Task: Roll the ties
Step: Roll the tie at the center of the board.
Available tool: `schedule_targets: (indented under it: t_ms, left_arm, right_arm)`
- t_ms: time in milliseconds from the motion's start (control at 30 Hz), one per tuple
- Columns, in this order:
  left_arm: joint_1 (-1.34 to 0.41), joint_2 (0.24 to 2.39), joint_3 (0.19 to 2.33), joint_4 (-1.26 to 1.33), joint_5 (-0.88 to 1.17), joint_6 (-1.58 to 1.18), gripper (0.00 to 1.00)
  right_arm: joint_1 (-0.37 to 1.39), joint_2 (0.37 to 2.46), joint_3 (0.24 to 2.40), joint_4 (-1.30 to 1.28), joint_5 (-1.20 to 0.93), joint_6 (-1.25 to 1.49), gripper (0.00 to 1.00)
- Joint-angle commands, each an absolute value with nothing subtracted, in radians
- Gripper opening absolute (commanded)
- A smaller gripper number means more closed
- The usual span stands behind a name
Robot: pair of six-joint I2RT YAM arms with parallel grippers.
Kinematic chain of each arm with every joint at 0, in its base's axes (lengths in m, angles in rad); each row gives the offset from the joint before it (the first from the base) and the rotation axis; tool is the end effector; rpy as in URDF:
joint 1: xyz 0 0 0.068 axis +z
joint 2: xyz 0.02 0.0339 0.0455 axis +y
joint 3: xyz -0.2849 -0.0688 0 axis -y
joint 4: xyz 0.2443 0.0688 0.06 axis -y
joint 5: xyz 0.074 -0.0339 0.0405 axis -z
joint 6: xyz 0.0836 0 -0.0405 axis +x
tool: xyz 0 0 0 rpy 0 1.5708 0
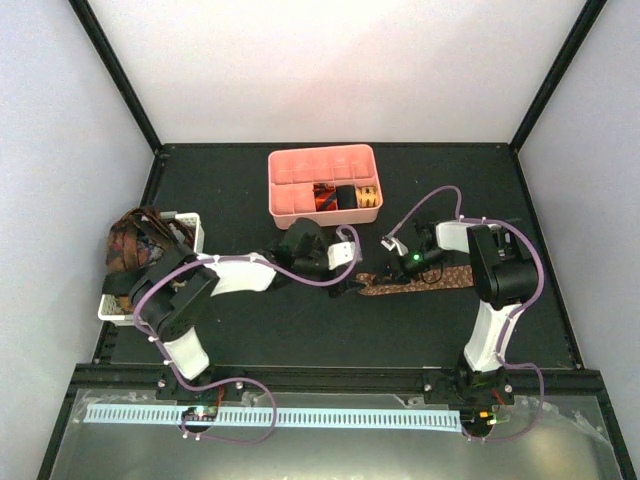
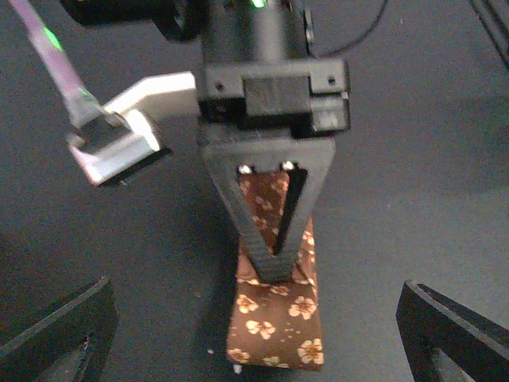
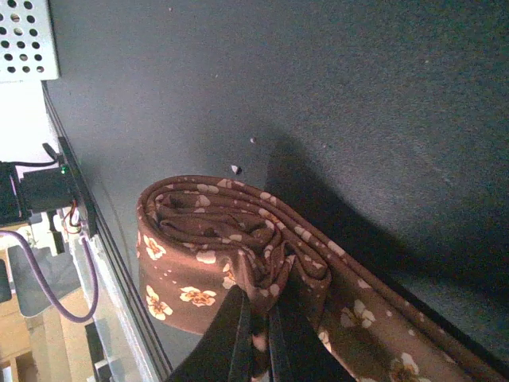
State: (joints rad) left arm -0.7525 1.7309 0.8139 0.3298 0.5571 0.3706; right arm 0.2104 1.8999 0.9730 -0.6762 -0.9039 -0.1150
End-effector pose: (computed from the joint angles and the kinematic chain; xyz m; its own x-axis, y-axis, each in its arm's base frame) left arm 0.2489 -0.2936 0.1570 -0.0505 0.4684 -0.8821 0.9867 0.1600 0.0285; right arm 0.2823 0.1275 0.0981 -0.9590 -0.2774 -0.0580 -0.2158 0.5822 0.7839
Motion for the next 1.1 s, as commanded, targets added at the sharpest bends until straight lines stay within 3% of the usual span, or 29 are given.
schedule_targets:
  t_ms: [0,267,367,567,900,1067]
  left_arm:
    - [-0.726,1.672,0.883,0.314,0.675,0.416,0.99]
    - [-0.672,1.708,1.240,-0.031,0.486,0.283,0.99]
    - [-0.628,1.780,1.348,-0.268,0.689,0.350,0.99]
    - [-0.666,1.673,0.843,0.414,0.725,0.293,0.99]
    - [-0.743,1.935,0.708,0.834,0.649,0.281,0.99]
    - [-0.776,2.022,0.721,0.899,0.626,0.319,0.97]
  right_arm:
    - [0.195,1.931,0.955,-0.644,-0.853,-0.132,0.02]
    - [0.193,1.915,0.946,-0.618,-0.844,-0.136,0.02]
    - [0.192,1.918,0.952,-0.620,-0.842,-0.132,0.02]
    - [0.192,1.922,0.943,-0.609,-0.829,-0.126,0.02]
    - [0.179,1.939,0.936,-0.618,-0.777,-0.103,0.02]
    - [0.177,1.952,0.939,-0.617,-0.772,-0.091,0.02]
